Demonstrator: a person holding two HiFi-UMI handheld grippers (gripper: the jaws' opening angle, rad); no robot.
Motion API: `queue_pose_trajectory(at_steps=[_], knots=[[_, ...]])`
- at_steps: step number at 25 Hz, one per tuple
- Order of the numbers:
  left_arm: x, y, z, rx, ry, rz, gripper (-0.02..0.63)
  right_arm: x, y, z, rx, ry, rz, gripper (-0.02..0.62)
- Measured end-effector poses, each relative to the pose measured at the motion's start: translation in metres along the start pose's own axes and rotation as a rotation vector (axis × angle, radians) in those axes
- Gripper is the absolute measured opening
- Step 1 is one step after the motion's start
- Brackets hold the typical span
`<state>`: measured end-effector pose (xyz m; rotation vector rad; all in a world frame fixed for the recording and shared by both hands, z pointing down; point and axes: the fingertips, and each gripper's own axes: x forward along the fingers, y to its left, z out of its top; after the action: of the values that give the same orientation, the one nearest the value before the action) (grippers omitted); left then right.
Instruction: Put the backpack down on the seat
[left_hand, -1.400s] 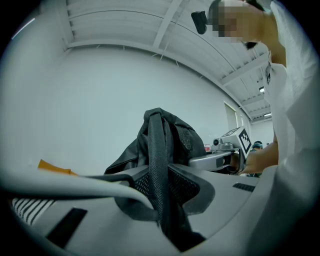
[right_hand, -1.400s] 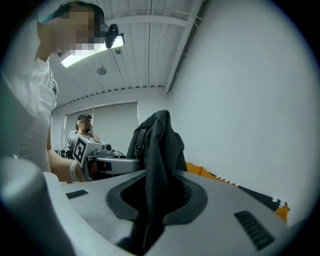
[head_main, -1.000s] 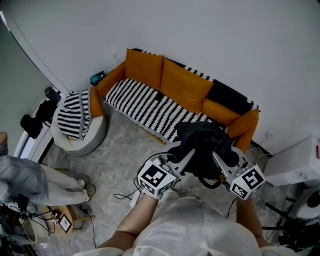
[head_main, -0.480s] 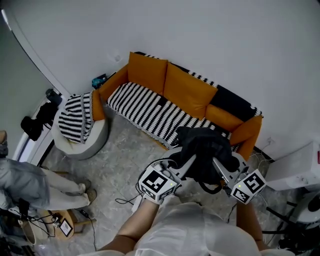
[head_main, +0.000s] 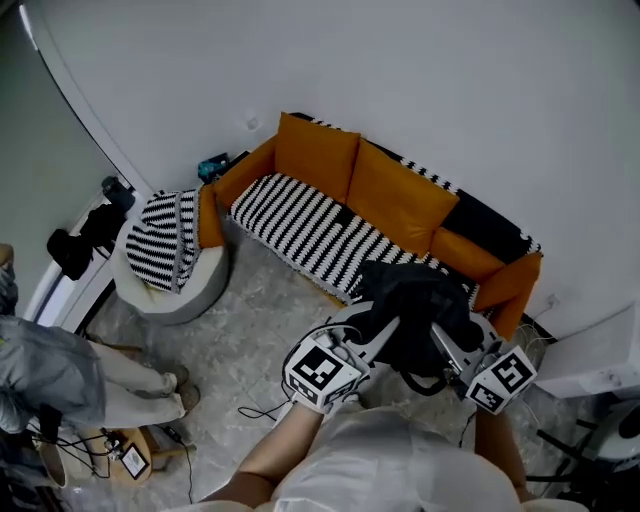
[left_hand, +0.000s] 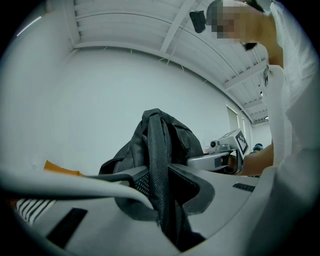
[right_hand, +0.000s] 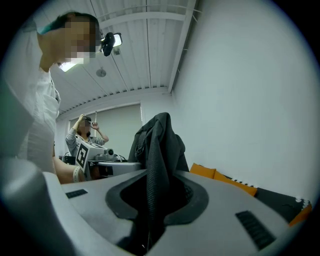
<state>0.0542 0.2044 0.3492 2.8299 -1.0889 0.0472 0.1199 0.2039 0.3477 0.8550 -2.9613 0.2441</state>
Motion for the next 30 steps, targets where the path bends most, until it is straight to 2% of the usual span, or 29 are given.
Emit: queue_pose_trajectory(at_steps=[8,14,23,30], knots=[[-0.036,0.042,-0.001,0.011,0.001,0.01,0.078,0.051,0.023,-0.001,0.003,-0.009,0.014,0.089],[-0.043,0.071,0.0,0.001,-0.004,0.037,0.078,0.082,0.022,0.0,0.007,0.01,0.046,0.089],[-0.016,0.12,-0.004,-0.023,0.009,0.082,0.078,0.124,-0.02,0.0,0.014,0.025,0.101,0.089],[0.035,0.164,-0.003,-0.022,0.037,0.089,0.078,0.152,-0.081,0.007,0.044,0.015,0.132,0.089]])
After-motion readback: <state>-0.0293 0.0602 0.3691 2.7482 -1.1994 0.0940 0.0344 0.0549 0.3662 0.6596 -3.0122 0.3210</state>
